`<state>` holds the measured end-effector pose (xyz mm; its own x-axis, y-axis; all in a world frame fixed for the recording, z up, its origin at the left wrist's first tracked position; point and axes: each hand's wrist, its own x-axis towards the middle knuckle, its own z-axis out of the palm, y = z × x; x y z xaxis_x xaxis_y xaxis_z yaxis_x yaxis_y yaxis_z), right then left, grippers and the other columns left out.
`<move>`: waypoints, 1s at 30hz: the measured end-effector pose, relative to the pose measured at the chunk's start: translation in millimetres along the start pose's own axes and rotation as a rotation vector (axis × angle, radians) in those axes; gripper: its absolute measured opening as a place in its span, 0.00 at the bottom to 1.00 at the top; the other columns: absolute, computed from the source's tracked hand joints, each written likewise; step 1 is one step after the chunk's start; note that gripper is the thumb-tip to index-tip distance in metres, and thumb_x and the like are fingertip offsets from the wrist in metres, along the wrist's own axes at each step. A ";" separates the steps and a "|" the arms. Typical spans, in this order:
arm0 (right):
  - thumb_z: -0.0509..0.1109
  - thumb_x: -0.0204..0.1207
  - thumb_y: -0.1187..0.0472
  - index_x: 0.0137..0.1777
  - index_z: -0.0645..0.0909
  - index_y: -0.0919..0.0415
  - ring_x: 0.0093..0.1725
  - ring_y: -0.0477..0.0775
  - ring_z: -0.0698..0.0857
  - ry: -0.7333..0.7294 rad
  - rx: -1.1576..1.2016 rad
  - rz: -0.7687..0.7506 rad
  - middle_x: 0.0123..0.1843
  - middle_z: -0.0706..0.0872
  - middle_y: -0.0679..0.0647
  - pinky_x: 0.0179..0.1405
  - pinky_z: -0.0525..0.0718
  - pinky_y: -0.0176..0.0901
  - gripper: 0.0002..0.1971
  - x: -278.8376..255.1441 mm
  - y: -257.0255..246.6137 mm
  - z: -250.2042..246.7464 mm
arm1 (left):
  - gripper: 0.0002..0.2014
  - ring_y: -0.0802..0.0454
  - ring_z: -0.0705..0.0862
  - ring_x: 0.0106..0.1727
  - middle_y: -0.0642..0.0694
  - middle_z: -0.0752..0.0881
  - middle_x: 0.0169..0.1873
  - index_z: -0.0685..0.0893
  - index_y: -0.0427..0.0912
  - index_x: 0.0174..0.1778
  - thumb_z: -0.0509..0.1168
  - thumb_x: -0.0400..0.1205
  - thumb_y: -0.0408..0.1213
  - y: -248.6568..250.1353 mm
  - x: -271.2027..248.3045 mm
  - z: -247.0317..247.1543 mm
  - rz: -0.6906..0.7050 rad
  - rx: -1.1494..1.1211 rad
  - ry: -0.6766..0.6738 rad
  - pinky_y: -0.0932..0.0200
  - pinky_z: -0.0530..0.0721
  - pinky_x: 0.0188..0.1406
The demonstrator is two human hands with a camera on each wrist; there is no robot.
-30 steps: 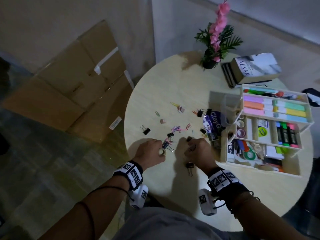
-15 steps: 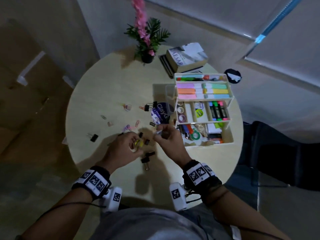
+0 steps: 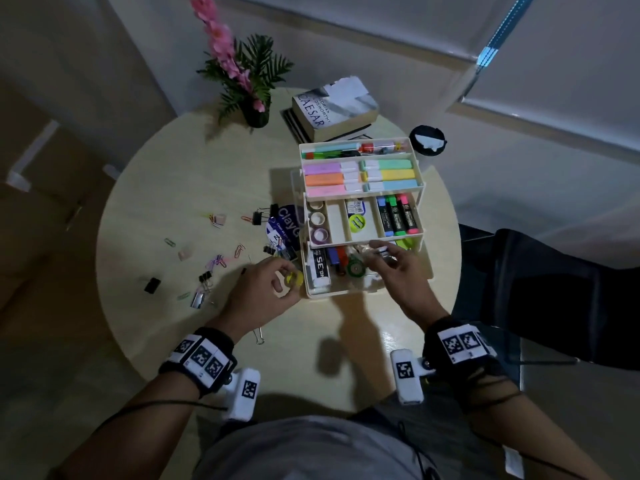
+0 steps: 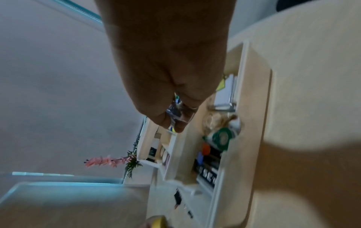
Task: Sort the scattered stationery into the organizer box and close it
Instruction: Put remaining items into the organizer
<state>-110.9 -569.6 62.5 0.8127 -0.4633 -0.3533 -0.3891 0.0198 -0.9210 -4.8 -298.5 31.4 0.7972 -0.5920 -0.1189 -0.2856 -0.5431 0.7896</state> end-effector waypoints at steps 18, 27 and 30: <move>0.69 0.85 0.65 0.69 0.85 0.51 0.57 0.58 0.89 -0.813 -1.069 -0.503 0.59 0.92 0.57 0.58 0.85 0.49 0.16 56.5 24.6 46.2 | 0.15 0.50 0.85 0.34 0.57 0.88 0.40 0.89 0.48 0.58 0.80 0.76 0.38 30.2 -7.2 18.6 -0.153 0.003 0.210 0.46 0.90 0.37; 0.65 0.85 0.71 0.68 0.84 0.64 0.65 0.61 0.87 -0.823 -1.276 -0.407 0.65 0.87 0.62 0.62 0.85 0.49 0.14 55.5 13.7 60.7 | 0.15 0.50 0.84 0.35 0.73 0.85 0.45 0.87 0.55 0.56 0.80 0.77 0.39 32.3 -12.3 32.7 -0.175 -0.032 0.245 0.41 0.90 0.40; 0.66 0.83 0.72 0.61 0.86 0.65 0.59 0.62 0.90 -0.759 -1.237 -0.346 0.60 0.88 0.62 0.57 0.88 0.49 0.11 51.7 13.5 61.6 | 0.15 0.49 0.85 0.36 0.64 0.87 0.41 0.88 0.51 0.58 0.80 0.77 0.39 29.8 -10.0 33.2 -0.199 -0.044 0.254 0.41 0.91 0.41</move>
<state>-47.5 -538.7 21.7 0.8141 0.2797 -0.5089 0.0691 -0.9168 -0.3934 -38.9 -328.5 36.1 0.9439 -0.3062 -0.1234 -0.0921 -0.6032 0.7922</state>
